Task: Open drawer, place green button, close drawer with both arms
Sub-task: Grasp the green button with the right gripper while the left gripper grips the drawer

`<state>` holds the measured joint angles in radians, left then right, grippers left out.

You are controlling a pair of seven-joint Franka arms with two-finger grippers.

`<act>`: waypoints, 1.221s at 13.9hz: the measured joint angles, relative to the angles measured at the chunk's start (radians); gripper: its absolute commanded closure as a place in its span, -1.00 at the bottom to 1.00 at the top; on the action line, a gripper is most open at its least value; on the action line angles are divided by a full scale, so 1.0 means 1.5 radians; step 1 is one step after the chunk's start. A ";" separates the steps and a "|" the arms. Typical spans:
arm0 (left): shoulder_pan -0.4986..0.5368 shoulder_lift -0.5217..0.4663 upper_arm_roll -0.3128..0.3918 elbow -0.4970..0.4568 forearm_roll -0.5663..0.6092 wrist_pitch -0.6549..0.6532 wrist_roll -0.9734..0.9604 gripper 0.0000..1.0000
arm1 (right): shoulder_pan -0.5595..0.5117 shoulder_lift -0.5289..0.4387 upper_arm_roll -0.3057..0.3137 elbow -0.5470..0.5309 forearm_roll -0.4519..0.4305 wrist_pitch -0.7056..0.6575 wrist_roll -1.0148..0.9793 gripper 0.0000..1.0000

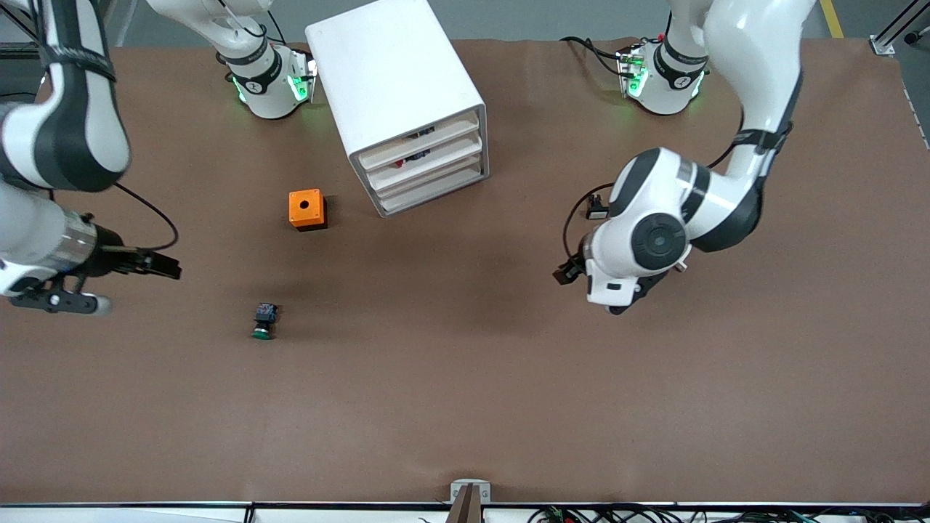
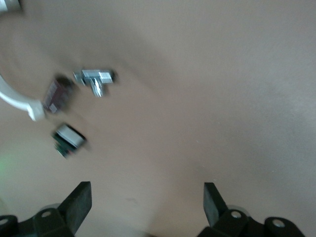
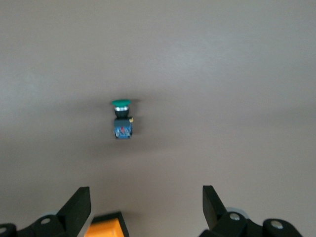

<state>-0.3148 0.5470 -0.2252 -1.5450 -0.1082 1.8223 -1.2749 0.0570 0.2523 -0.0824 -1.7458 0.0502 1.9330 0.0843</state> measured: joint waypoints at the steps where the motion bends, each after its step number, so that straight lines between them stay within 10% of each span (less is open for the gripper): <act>1: -0.017 0.023 0.000 0.016 -0.010 0.000 -0.075 -1.00 | 0.002 0.018 0.000 -0.022 0.005 0.046 0.001 -1.00; 12: -0.074 0.150 0.000 0.048 -0.336 -0.001 -0.499 -1.00 | 0.059 0.144 0.002 -0.162 0.011 0.386 0.057 -1.00; 17: -0.084 0.178 -0.001 0.048 -0.437 -0.029 -0.668 -0.44 | 0.074 0.168 0.002 -0.169 0.022 0.429 0.069 -1.00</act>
<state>-0.4406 0.8138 -0.2274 -1.4724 -0.7645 1.7789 -2.2773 0.1676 0.5050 -0.0787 -1.9987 0.0830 2.5760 0.1879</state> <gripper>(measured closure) 0.145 0.000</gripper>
